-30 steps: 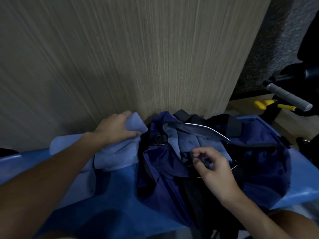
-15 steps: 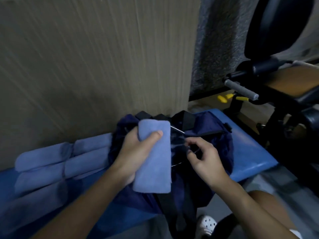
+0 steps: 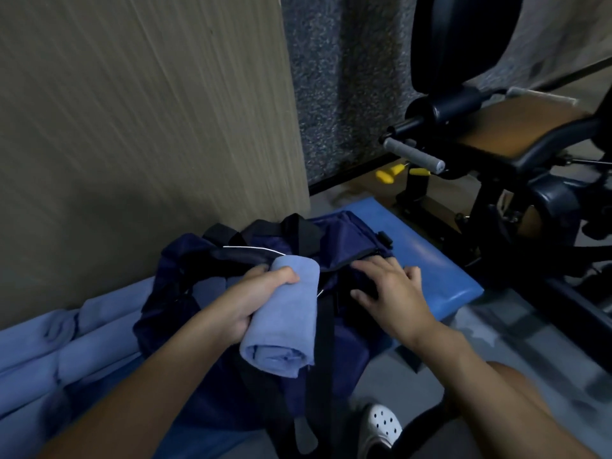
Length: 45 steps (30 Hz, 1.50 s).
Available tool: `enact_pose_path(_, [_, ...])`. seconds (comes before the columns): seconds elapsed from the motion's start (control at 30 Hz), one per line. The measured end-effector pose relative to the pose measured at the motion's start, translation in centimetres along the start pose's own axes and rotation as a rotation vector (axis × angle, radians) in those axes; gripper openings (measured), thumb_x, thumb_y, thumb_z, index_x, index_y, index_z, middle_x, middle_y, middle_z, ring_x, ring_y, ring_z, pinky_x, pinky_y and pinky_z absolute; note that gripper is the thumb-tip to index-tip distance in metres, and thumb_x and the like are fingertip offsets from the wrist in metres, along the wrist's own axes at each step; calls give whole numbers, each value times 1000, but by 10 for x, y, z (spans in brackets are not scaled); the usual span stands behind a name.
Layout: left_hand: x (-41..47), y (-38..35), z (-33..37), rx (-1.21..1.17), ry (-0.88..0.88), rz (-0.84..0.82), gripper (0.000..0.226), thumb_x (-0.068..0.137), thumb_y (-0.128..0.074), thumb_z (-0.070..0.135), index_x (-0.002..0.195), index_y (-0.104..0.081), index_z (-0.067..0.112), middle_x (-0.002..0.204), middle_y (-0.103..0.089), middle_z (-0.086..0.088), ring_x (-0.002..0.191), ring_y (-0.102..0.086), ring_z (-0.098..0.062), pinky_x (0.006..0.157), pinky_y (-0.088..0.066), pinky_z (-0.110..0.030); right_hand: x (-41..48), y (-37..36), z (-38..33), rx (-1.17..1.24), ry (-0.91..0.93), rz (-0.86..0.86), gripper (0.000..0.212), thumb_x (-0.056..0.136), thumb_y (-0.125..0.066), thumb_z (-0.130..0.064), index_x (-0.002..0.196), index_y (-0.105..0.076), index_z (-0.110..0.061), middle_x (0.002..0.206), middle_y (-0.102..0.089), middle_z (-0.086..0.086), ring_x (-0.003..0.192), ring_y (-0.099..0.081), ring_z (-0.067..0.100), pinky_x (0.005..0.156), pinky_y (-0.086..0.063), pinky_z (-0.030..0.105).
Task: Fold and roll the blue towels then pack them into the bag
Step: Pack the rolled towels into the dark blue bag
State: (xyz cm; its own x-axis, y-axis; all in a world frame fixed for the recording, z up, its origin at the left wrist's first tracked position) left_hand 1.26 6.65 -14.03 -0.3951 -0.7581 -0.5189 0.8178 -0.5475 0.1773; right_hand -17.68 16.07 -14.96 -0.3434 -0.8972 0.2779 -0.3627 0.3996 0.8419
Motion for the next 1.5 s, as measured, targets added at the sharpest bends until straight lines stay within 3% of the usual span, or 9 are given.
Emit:
enact_pose_path(0.2, [7,-21,20,-156,-153,-195,35,91,-56,14,122,-56,30,110,-70,0,91,-71,-16,67,-56,-29,-1,2,10,223,-36,9,61,90,-64,-23,142,-38,-41,135,-49,-18,108,-48,6,84,-21,30])
enact_pose_path(0.4, [17,-22,4,-230,-80,-128,33,90,-59,18,120,-62,7,104,-72,-14,94,-69,-28,86,-54,-41,10,0,13,161,-42,-3,62,90,-57,-13,145,-36,-34,151,-35,-14,127,-43,13,84,-26,32])
enact_pose_path(0.7, [39,-21,16,-187,-174,-77,31,90,-63,19,121,-59,16,109,-72,-11,98,-69,-26,84,-56,-39,24,-6,10,50,-67,-14,59,87,-53,-9,142,-42,-25,111,-56,-2,107,-49,27,82,-30,37])
enact_pose_path(0.8, [46,-22,29,-257,-269,-51,34,91,-63,17,123,-58,24,112,-71,-9,101,-69,-26,85,-56,-40,14,2,0,166,-24,-12,28,77,-49,-19,99,-65,-27,90,-47,-14,98,-45,18,78,-24,33])
enact_pose_path(0.87, [53,-17,36,-295,-302,33,30,89,-65,19,118,-60,25,106,-73,-6,94,-71,-22,79,-57,-37,3,11,-5,264,-2,-2,15,69,-45,-20,71,-56,-30,82,-47,-18,91,-43,10,78,-24,29])
enact_pose_path(1.1, [58,-13,15,-105,-359,297,58,74,-76,41,116,-49,12,107,-67,-8,93,-69,-16,80,-57,-36,-5,10,-2,316,-10,-17,27,78,-37,-37,53,-47,-30,96,-59,-25,104,-35,5,92,-14,17])
enact_pose_path(1.3, [50,-23,17,21,-528,154,75,83,-76,29,140,-28,39,131,-49,16,113,-55,0,91,-48,-24,7,25,3,92,10,178,24,83,-49,-47,75,-65,-32,106,-47,-18,108,-31,15,84,-16,29])
enact_pose_path(1.37, [46,-25,21,99,-578,156,68,83,-76,29,130,-30,47,133,-45,14,116,-52,-4,93,-47,-29,12,25,5,58,-1,187,10,81,-60,-36,85,-69,-33,117,-43,-7,114,-32,22,89,-24,36])
enact_pose_path(1.5, [41,-28,25,143,-640,141,44,87,-71,24,109,-39,45,125,-45,17,112,-50,-4,86,-44,-27,19,10,2,2,10,80,28,82,-56,-26,106,-70,-33,142,-40,-9,126,-24,24,96,-22,40])
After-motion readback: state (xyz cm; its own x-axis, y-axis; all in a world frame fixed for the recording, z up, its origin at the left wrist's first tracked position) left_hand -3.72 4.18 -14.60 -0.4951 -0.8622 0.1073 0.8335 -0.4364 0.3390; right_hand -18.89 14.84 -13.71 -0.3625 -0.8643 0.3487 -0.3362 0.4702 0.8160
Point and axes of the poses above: each hand's wrist, its own x-axis towards the middle knuckle, its own y-axis out of the back of the hand, z = x × y, the point moved 9 cm from there along x, towards the middle knuckle
